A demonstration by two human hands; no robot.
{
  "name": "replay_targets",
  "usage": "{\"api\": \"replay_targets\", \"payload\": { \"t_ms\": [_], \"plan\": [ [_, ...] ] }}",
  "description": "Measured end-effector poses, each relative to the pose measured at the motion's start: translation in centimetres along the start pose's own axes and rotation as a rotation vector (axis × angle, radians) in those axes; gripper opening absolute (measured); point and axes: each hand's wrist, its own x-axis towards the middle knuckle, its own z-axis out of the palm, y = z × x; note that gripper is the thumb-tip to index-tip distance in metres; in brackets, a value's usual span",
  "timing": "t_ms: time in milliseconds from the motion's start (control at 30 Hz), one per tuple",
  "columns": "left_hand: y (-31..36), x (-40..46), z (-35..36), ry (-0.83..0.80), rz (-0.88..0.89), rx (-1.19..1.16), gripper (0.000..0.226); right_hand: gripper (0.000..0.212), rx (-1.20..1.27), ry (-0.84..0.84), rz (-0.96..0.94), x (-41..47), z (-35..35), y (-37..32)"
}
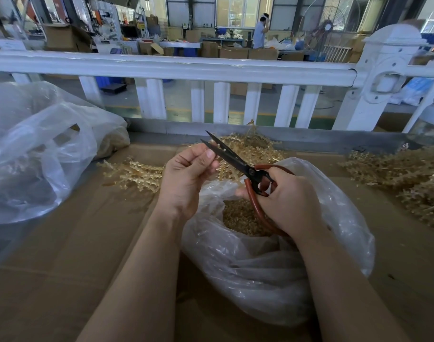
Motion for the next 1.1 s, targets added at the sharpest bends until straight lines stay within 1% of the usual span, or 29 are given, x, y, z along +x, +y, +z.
{"api": "replay_targets", "payload": {
  "t_ms": [233, 300, 433, 500, 600, 767, 933, 1100],
  "plan": [
    [0.04, 0.04, -0.02, 0.004, -0.022, -0.011, 0.013, 0.08, -0.021, -0.003, 0.004, 0.07, 0.16, 0.13],
    [0.06, 0.02, -0.03, -0.011, -0.026, 0.015, 0.012, 0.074, -0.051, 0.021, -0.012, -0.03, 0.14, 0.1],
    [0.04, -0.13, 0.27, -0.07, -0.037, 0.076, 0.008, 0.052, -0.096, 0.038, -0.011, -0.05, 0.1, 0.01],
    [0.09, -0.14, 0.31, -0.078, -0.041, 0.074, 0.003, 0.047, -0.097, 0.029, -0.013, 0.0, 0.05, 0.02],
    [0.17, -0.11, 0.22, -0.083, -0.044, 0.069, 0.004, 0.047, -0.117, 0.025, -0.013, 0.03, 0.13, 0.17],
    [0.15, -0.22, 0.34, -0.075, -0.044, 0.073, 0.004, 0.052, -0.144, 0.038, 0.007, 0.06, 0.21, 0.14],
    [0.2, -0.29, 0.42, -0.084, -0.037, 0.078, 0.005, 0.045, -0.13, 0.045, -0.009, -0.01, 0.31, 0.34],
    [0.3, -0.32, 0.41, -0.11, -0.031, 0.059, 0.011, 0.047, -0.107, 0.045, -0.017, 0.04, 0.48, 0.53]
  ]
}}
